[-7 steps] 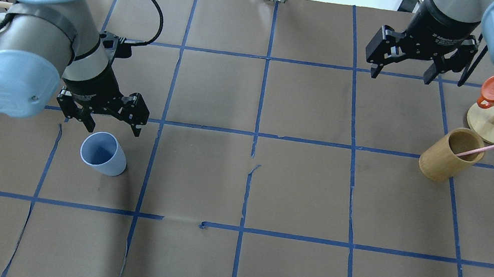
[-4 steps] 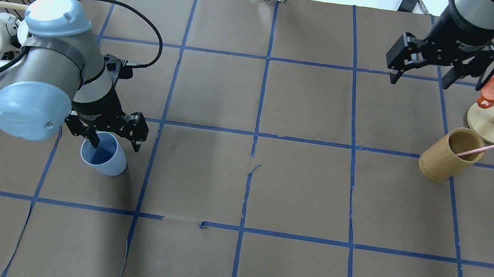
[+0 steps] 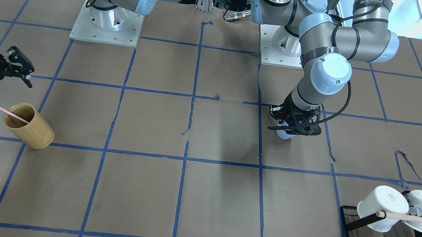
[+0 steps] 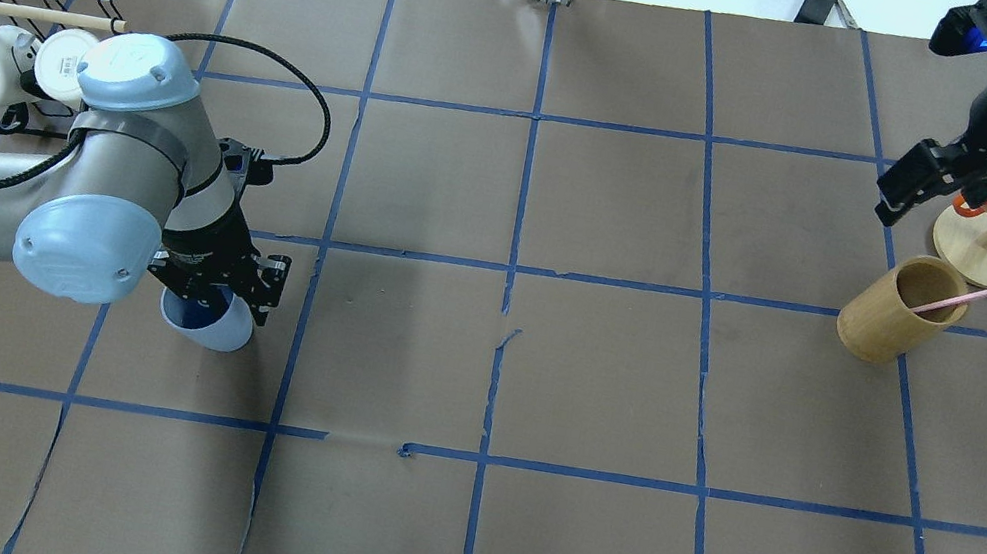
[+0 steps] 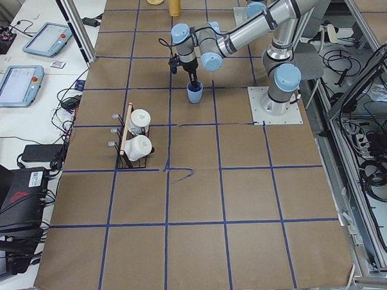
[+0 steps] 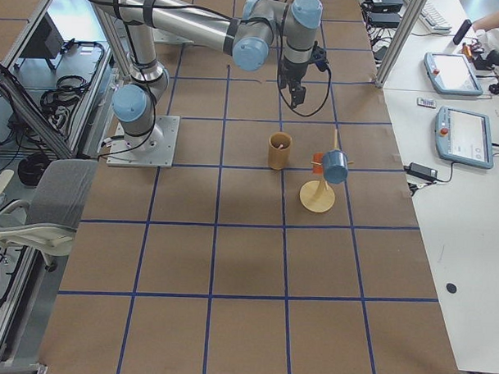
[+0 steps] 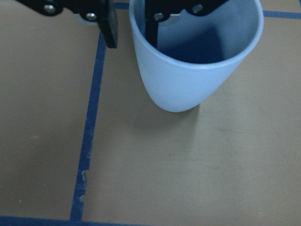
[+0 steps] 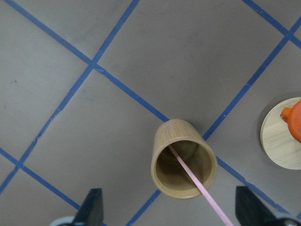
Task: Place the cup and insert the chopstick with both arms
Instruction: 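Lift the blue cup with the left gripper while the right reaches the bamboo cup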
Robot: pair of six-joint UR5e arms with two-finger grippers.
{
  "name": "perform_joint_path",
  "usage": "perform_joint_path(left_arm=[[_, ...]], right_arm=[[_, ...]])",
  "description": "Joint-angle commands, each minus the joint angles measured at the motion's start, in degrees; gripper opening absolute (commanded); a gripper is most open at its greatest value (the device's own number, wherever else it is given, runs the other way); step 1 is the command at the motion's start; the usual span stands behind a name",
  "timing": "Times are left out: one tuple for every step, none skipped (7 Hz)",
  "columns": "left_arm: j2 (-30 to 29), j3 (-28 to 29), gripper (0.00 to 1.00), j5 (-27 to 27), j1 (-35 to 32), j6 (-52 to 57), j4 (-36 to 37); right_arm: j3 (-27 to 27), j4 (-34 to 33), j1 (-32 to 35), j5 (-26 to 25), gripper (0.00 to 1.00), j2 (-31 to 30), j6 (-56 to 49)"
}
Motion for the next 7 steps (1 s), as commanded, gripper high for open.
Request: perform_joint_path(left_arm=[[-0.5,3.4,0.0,0.6,-0.9,-1.4,0.8],[-0.9,7.9,0.0,0.1,-3.4,-3.7,0.0],[-2.6,12.2,0.0,-0.4,-8.0,-6.8,0.0],[-5.3,16.6,0.0,-3.2,-10.9,-11.0,0.0],[-8.6,20.9,0.0,-5.7,-13.1,-13.0,0.0],[-12.3,24.9,0.0,-6.0,-16.7,-14.5,0.1],[-16.4,29.2,0.0,-6.0,-19.3,-14.5,0.6]], right_arm=[[1.9,0.1,-5.3,2.2,1.0,0.0,-21.7],[3.4,-0.4,-7.1,2.5,1.0,-0.1,-30.0],[4.2,-0.7,-8.4,4.2,1.0,0.1,-38.3],[4.3,-1.6,-9.6,5.6,1.0,0.6,-43.7],[4.4,-2.8,-10.1,5.6,0.98,0.7,-48.2],[4.5,-3.4,-10.4,6.5,0.94,1.2,-51.3],[4.5,-4.6,-12.5,9.2,0.93,3.3,-53.0]])
